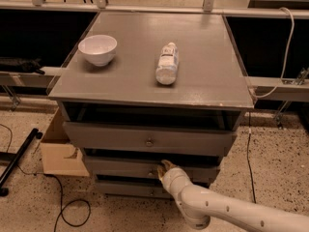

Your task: Open middle drawer

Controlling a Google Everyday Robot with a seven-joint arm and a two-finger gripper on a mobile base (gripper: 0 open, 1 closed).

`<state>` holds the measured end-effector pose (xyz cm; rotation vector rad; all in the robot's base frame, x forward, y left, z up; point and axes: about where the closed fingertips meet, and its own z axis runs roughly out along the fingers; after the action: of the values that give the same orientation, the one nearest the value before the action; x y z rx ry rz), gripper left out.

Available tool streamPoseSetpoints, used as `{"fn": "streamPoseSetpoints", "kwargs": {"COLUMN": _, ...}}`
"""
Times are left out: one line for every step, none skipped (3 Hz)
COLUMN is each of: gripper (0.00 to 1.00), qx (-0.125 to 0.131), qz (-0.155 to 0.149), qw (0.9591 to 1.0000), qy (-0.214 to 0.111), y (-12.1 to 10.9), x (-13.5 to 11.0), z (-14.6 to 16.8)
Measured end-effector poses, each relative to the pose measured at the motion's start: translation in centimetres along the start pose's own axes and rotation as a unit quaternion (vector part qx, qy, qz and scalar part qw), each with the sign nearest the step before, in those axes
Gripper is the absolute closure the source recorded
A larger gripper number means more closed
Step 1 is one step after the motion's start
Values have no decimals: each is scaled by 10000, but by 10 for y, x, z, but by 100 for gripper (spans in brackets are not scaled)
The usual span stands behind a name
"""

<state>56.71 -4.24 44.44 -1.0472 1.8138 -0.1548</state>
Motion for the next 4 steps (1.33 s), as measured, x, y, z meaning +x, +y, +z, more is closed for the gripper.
{"fn": "streamPoseSetpoints", "kwargs": {"gripper": 92, "qx": 0, "qz": 0, "qw": 10000, "qy": 0, "y": 0, "x": 0, "z": 0}}
{"fn": "streamPoseSetpoints", "kwargs": {"gripper": 69, "qx": 0, "qz": 0, "qw": 10000, "qy": 0, "y": 0, "x": 0, "z": 0}}
{"fn": "streamPoseSetpoints", "kwargs": {"gripper": 46, "qx": 0, "qz": 1, "qw": 10000, "qy": 1, "y": 1, "x": 0, "z": -2}}
{"fn": "streamPoseSetpoints", "kwargs": {"gripper": 23, "qx": 3, "qz": 27, "qw": 10000, "qy": 17, "y": 0, "x": 2, "z": -2}}
